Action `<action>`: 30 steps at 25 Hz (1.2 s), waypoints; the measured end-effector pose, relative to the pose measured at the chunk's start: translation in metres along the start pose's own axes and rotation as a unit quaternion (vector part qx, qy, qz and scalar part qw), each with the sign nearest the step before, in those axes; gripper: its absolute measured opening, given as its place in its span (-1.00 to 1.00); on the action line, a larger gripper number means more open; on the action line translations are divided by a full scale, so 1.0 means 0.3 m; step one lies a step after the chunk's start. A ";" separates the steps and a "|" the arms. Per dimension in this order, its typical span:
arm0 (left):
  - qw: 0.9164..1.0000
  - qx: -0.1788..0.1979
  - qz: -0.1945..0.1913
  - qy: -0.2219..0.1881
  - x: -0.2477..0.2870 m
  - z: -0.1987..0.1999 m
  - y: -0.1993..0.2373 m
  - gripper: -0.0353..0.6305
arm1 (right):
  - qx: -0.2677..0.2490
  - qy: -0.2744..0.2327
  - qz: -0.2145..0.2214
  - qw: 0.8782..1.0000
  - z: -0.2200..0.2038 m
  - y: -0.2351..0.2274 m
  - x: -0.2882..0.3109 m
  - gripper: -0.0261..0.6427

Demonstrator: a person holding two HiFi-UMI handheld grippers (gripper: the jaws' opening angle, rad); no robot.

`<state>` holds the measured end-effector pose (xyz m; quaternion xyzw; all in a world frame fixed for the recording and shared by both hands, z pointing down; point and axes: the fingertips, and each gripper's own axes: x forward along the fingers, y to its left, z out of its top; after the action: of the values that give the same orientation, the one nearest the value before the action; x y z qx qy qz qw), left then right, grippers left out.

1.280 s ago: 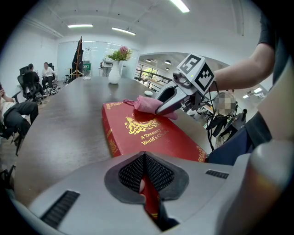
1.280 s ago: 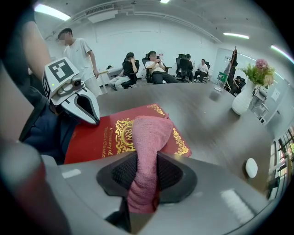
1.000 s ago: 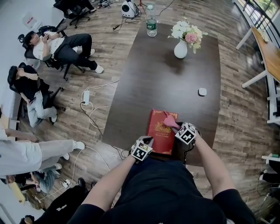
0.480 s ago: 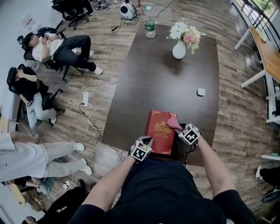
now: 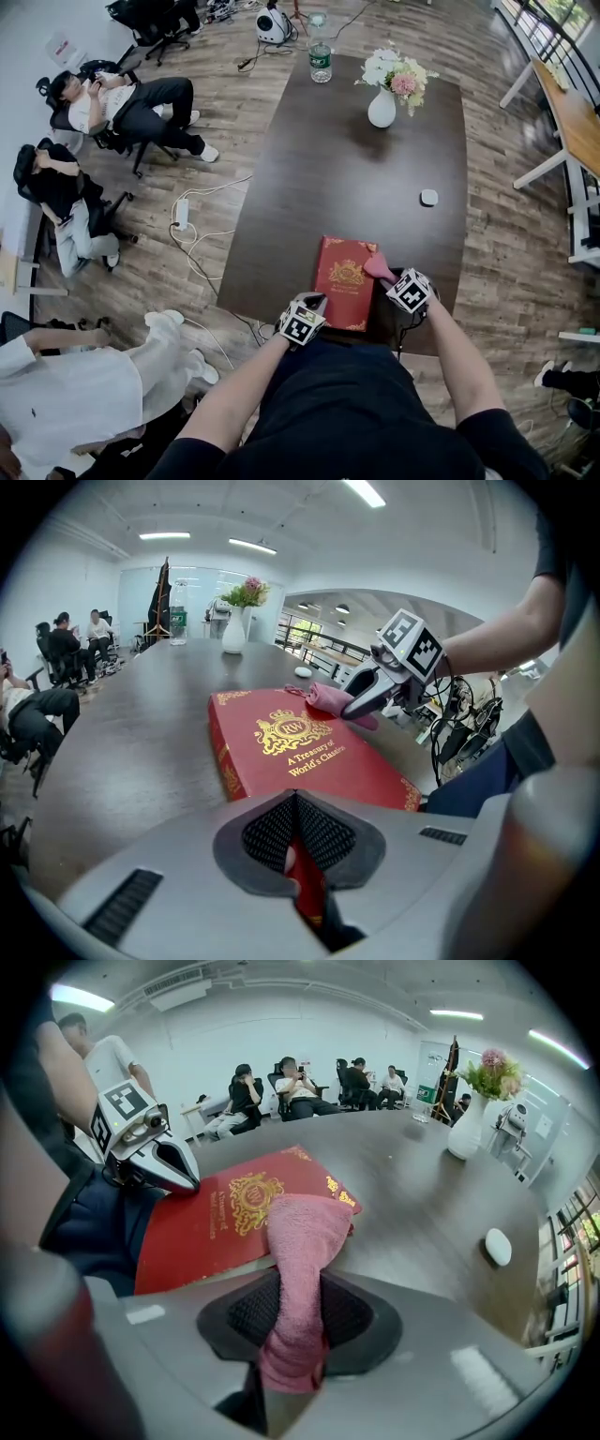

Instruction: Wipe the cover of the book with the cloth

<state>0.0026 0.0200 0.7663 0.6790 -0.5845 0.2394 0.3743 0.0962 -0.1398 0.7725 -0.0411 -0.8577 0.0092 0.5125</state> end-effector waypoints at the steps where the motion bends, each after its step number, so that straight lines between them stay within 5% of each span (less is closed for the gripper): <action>1: 1.000 0.001 -0.002 -0.001 -0.008 0.008 -0.005 -0.91 | 0.000 -0.002 0.000 1.000 0.003 0.002 0.000 -0.56; 30: 0.997 -0.025 -0.067 0.014 -0.057 -0.071 -0.101 -0.91 | -0.126 -0.051 0.075 0.988 0.477 0.351 0.136 -0.56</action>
<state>0.0311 0.0486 0.7592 0.7036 -0.5381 0.2081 0.4148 -0.0425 -0.0279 0.7343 -0.1691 -0.8713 -0.0588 0.4570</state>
